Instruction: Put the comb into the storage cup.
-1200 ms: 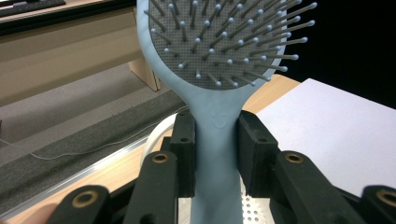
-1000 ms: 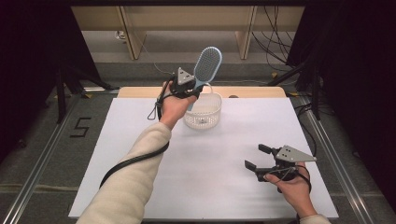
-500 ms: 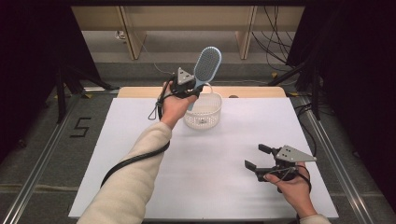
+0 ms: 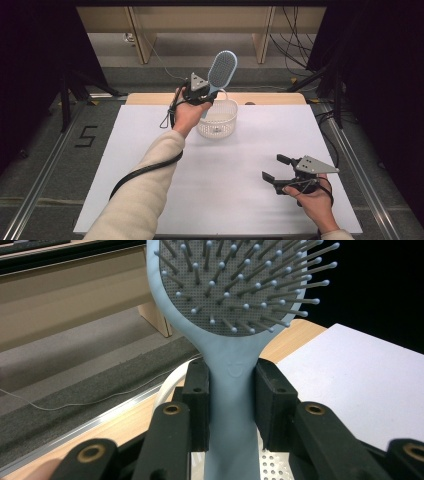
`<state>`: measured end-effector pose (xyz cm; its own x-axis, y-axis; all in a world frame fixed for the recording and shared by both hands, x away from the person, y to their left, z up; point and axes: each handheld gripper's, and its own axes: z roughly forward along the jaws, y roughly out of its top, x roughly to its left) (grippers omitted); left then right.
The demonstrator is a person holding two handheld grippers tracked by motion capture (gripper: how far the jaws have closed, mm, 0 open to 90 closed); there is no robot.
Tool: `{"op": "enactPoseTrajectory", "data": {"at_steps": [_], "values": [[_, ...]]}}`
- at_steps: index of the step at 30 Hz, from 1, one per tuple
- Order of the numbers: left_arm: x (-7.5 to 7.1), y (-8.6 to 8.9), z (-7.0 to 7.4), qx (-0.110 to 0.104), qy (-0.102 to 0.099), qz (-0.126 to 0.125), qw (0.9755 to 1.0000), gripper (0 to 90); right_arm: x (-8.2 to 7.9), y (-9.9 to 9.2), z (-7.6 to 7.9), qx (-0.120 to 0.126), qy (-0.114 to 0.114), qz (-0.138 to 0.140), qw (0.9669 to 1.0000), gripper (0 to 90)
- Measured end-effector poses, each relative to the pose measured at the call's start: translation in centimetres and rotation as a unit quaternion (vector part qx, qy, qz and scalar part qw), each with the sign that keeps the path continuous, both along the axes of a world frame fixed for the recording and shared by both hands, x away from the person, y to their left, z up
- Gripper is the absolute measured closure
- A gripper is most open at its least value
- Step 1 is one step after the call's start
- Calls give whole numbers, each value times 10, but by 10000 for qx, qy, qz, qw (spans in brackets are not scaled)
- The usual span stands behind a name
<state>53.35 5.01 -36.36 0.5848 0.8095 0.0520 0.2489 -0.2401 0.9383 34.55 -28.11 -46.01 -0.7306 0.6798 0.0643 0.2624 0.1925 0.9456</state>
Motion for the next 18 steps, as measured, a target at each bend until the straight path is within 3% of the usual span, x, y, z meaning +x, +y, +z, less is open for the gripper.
{"op": "enactPoseTrajectory", "data": {"at_steps": [18], "values": [[6,-3,-1,11,-41,-40,10000,699,0,-1,1,-3,-19,-3,10000,150]]}}
